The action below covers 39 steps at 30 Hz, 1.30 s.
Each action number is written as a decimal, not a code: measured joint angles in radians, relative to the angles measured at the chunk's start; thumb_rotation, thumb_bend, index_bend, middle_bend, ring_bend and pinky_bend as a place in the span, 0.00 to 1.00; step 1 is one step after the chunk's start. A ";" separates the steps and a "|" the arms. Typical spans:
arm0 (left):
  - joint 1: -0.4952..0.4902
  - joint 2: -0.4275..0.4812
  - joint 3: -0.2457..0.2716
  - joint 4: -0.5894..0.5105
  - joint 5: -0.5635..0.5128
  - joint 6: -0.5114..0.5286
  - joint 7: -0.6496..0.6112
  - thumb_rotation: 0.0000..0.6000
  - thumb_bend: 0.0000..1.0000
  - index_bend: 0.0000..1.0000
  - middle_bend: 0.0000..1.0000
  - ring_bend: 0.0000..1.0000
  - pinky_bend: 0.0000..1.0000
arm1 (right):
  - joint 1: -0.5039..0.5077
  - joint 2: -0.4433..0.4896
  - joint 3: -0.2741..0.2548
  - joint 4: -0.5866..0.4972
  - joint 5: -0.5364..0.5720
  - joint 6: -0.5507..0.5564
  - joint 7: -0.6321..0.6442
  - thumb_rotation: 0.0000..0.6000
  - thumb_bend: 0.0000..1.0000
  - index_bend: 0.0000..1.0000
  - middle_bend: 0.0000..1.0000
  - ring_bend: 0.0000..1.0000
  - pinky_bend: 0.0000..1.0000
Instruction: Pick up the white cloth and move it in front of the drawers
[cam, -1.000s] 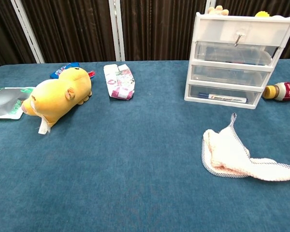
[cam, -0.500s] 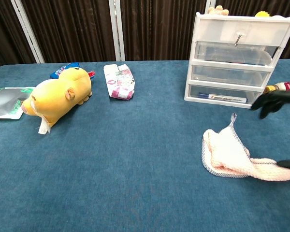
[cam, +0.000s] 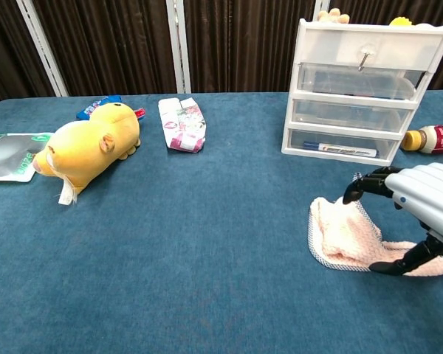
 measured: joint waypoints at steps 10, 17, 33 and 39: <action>-0.001 -0.001 -0.001 -0.006 -0.011 -0.007 0.004 1.00 0.01 0.00 0.00 0.00 0.00 | 0.010 -0.064 -0.017 0.101 -0.006 0.013 0.030 1.00 0.00 0.34 0.30 0.22 0.45; 0.000 -0.001 -0.004 -0.009 -0.020 -0.009 0.002 1.00 0.01 0.00 0.00 0.00 0.00 | 0.022 -0.123 -0.015 0.188 -0.005 0.017 0.044 1.00 0.02 0.40 0.33 0.27 0.51; 0.000 -0.001 -0.007 -0.014 -0.024 -0.007 -0.007 1.00 0.01 0.00 0.00 0.00 0.00 | 0.051 -0.272 -0.028 0.535 -0.098 0.148 0.215 1.00 0.33 0.69 0.66 0.66 0.89; 0.001 -0.001 -0.008 -0.013 -0.025 -0.006 -0.011 1.00 0.01 0.00 0.00 0.00 0.00 | 0.072 -0.279 -0.041 0.604 -0.174 0.260 0.299 1.00 0.36 0.71 0.67 0.67 0.89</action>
